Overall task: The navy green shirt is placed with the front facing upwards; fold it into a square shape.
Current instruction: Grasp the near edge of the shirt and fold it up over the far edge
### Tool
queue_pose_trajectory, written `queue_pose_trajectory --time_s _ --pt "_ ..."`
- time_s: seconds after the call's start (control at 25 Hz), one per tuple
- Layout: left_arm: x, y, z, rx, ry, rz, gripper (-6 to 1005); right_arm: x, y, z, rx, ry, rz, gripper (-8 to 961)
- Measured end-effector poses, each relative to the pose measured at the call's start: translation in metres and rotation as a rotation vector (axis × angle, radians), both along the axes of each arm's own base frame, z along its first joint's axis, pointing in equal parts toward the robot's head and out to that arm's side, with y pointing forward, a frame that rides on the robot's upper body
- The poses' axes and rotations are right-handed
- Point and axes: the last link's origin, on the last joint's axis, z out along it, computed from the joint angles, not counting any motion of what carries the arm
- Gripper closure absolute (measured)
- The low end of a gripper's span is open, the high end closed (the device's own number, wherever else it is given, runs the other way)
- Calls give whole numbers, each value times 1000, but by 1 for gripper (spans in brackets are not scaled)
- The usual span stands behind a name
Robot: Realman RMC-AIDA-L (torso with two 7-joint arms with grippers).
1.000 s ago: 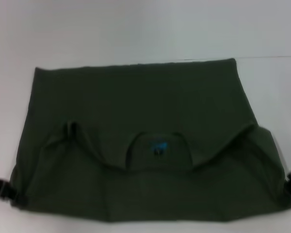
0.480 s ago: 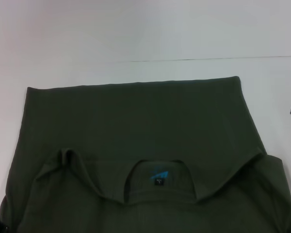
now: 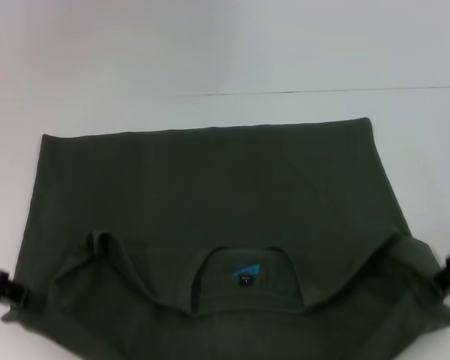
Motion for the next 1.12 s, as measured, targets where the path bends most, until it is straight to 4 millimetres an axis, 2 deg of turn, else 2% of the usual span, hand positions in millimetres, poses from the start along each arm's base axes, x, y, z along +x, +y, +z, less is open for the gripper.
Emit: queue_pose_trajectory --time_s 0.28,0.48,0.6,0.76,1.0,1.12 --pt "0 23 15 186 -54 0 983 7 23 27 240 89 -52 933" --pt "0 39 17 294 -81 -3 983 13 42 33 398 128 -88 933" --pt "1 43 14 301 -86 -3 982 11 46 28 419 157 -95 933" --pt "1 41 16 282 -83 2 982 9 44 21 387 159 -88 933" --pt "0 26 17 195 -85 34 938 12 37 16 351 160 -87 933" --pt "-4 19 14 149 -73 105 912 13 32 16 332 169 -85 933"
